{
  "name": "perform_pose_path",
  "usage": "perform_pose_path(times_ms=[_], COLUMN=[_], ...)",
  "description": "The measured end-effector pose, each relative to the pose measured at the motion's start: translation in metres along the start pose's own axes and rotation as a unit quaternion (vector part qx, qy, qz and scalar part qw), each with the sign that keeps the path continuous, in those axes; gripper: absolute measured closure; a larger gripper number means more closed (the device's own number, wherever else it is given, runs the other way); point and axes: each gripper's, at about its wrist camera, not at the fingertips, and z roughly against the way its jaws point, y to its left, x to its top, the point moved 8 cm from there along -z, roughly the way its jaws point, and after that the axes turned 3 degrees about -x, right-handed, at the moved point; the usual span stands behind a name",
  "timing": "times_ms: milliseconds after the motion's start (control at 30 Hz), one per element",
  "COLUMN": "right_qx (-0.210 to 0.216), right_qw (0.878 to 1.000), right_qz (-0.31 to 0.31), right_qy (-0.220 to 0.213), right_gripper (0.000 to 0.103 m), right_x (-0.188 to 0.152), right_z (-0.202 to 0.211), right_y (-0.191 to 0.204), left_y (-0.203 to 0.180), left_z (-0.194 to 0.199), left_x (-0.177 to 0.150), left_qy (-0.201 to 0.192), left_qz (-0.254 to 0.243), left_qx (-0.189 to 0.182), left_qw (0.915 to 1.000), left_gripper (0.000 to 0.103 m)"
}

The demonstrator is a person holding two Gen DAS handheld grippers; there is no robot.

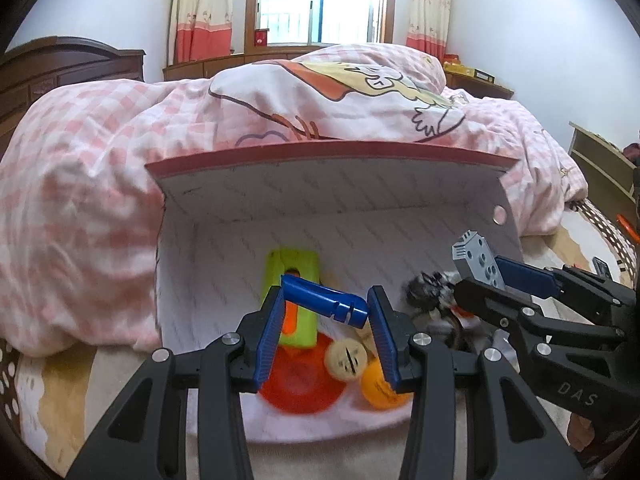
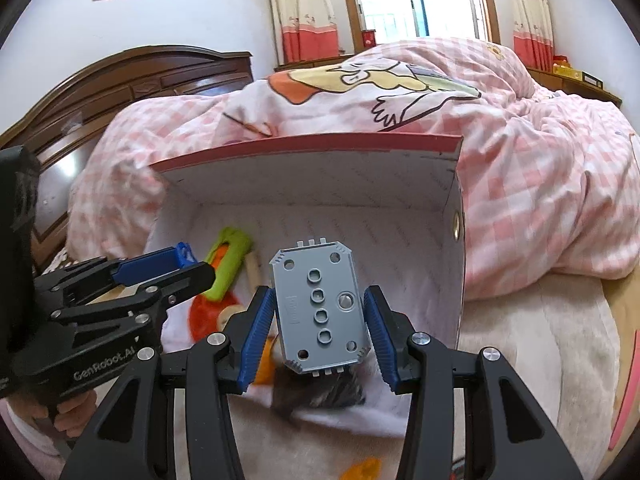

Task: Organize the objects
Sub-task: 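Open the left gripper to drop the stick while the right drops the plate into the box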

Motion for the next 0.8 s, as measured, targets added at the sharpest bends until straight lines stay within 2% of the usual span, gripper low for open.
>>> perform_pose_path(times_ms=[200,300,433,500,567,800], right_qx=[-0.014,-0.019,-0.021,-0.020,-0.020,-0.023], right_qw=[1.000,1.000,1.000,1.000,1.000,1.000], right_qz=[0.003,0.002,0.000,0.003,0.006,0.010], right_qy=[0.003,0.008,0.007,0.004,0.002,-0.011], right_gripper=[0.056,0.060,0.060,0.060,0.060,0.059], right_x=[0.009,0.008,0.008,0.009,0.009,0.011], right_z=[-0.019,-0.027,-0.033,-0.033,-0.033,-0.026], right_y=[-0.006,-0.008,-0.011,-0.010,-0.010,-0.006], left_y=[0.010,0.014,0.016,0.015,0.014,0.012], left_z=[-0.023,-0.031,-0.037,-0.039,-0.039,-0.033], left_x=[0.005,0.006,0.006,0.005,0.004,0.002], left_qy=[0.012,0.015,0.019,0.021,0.026,0.024], left_qz=[-0.001,0.001,0.003,0.002,0.001,0.006], left_qx=[0.016,0.023,0.021,0.022,0.021,0.020], left_qw=[0.9998,0.9996,0.9996,0.9995,0.9994,0.9995], left_gripper=[0.061,0.061,0.061,0.058,0.049,0.043])
